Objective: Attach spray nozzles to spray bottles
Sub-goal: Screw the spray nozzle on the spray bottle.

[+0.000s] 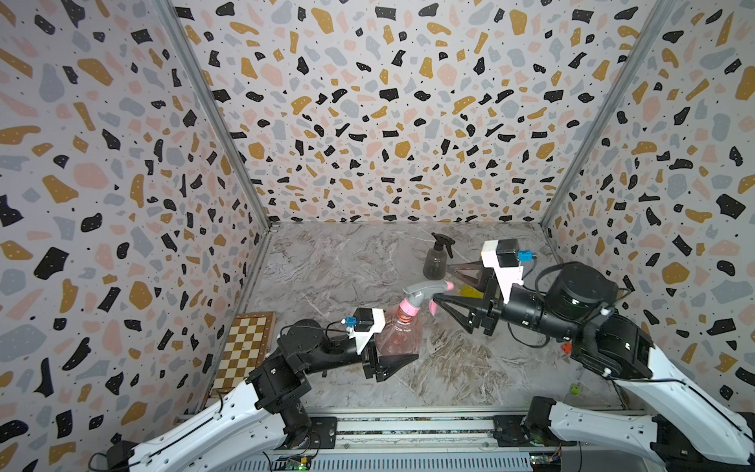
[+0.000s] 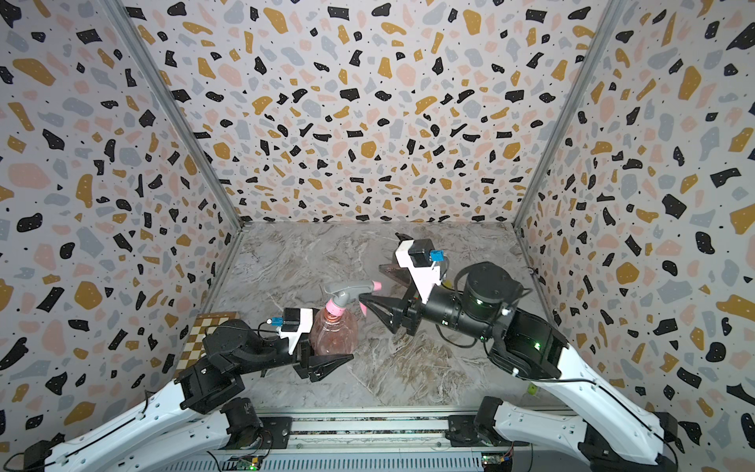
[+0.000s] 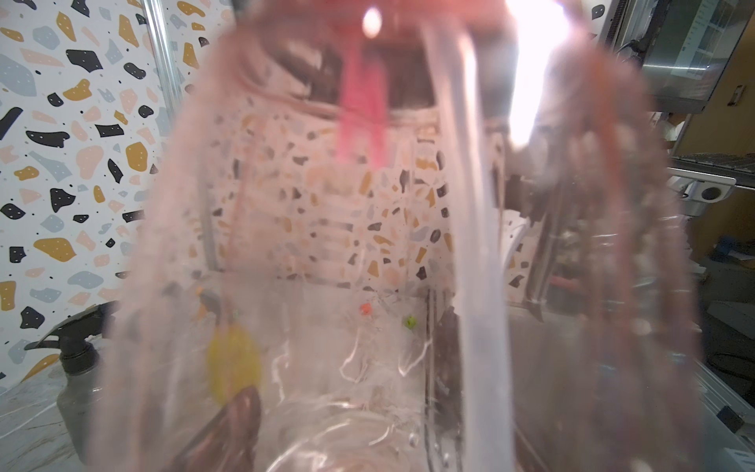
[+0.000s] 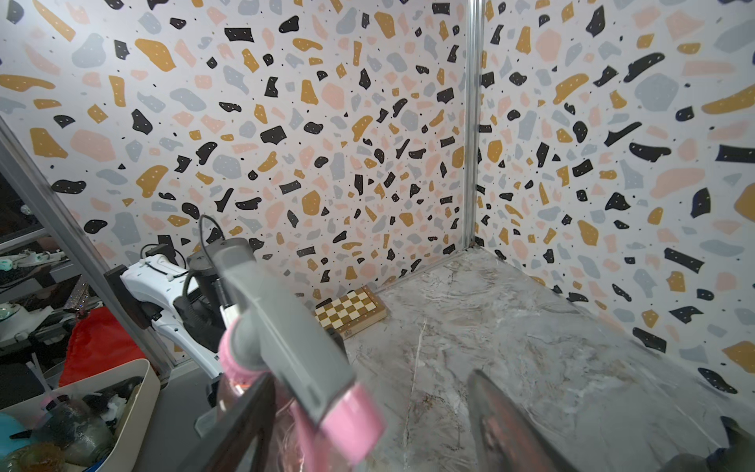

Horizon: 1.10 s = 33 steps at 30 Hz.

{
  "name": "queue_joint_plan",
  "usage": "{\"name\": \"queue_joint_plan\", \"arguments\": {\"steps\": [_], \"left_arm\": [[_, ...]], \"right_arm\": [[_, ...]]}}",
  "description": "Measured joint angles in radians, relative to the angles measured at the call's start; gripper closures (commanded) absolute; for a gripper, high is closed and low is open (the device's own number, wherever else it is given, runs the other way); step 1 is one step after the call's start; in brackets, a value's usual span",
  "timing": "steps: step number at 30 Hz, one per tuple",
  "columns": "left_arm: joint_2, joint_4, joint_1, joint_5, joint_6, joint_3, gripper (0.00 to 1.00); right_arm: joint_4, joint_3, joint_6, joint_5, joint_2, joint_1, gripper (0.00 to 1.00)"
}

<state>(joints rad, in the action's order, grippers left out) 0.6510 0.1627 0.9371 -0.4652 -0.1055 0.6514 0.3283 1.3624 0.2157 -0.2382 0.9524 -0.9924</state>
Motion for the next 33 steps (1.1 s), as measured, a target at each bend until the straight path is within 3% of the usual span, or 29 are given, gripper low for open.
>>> {"name": "queue_joint_plan", "arguments": {"steps": [4, 6, 12, 20, 33], "left_arm": [[0.000, -0.002, 0.000, 0.002, 0.000, 0.000, 1.00], [0.000, -0.004, 0.000, 0.003, 0.000, 0.000, 1.00], [0.010, -0.004, 0.000, 0.003, 0.000, 0.000, 1.00], [0.028, -0.001, 0.000, 0.003, -0.002, 0.000, 1.00], [0.050, 0.002, 0.000, 0.022, -0.002, 0.000, 1.00]], "right_arm": [[0.000, 0.000, 0.018, -0.109, 0.021, 0.019, 0.46], [-0.002, 0.002, 0.025, -0.147, 0.020, 0.019, 0.48], [-0.013, 0.022, 0.040, -0.266, 0.036, 0.019, 0.35], [-0.022, 0.042, 0.055, -0.325, 0.079, 0.019, 0.33], [-0.015, 0.099, 0.045, -0.353, 0.114, -0.037, 0.55]]}}
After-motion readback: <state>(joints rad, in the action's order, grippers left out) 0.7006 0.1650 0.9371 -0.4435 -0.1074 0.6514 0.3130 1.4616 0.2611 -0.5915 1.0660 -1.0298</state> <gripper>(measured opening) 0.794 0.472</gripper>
